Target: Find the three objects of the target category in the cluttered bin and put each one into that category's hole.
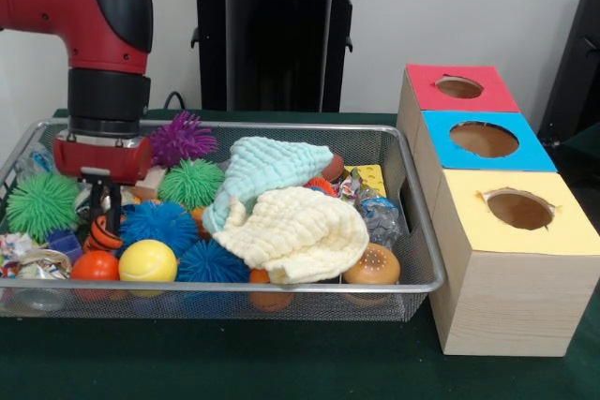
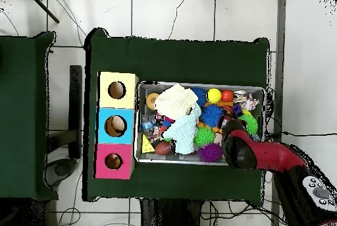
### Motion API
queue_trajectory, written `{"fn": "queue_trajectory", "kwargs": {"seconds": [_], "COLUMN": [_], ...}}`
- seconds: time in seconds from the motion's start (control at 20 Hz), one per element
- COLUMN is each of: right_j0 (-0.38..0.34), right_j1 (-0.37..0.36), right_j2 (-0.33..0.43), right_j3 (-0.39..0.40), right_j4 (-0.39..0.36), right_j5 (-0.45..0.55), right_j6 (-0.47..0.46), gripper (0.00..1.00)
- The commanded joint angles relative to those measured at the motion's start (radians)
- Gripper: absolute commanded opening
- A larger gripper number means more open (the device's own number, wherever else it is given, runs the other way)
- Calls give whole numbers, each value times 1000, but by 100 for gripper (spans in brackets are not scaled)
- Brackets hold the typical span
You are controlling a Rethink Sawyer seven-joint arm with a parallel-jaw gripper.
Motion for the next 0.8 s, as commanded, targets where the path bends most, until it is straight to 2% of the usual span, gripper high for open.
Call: {"fn": "queue_trajectory", "kwargs": {"seconds": [0.05, 0.45, 0.8], "right_j0": [11, 41, 35], "right_j1": [-137, -302, -399], "right_j2": [62, 53, 72], "right_j3": [156, 276, 347], "right_j4": [60, 166, 234], "right_j5": [196, 323, 382], "right_j6": [40, 49, 35], "gripper": [0, 0, 0]}}
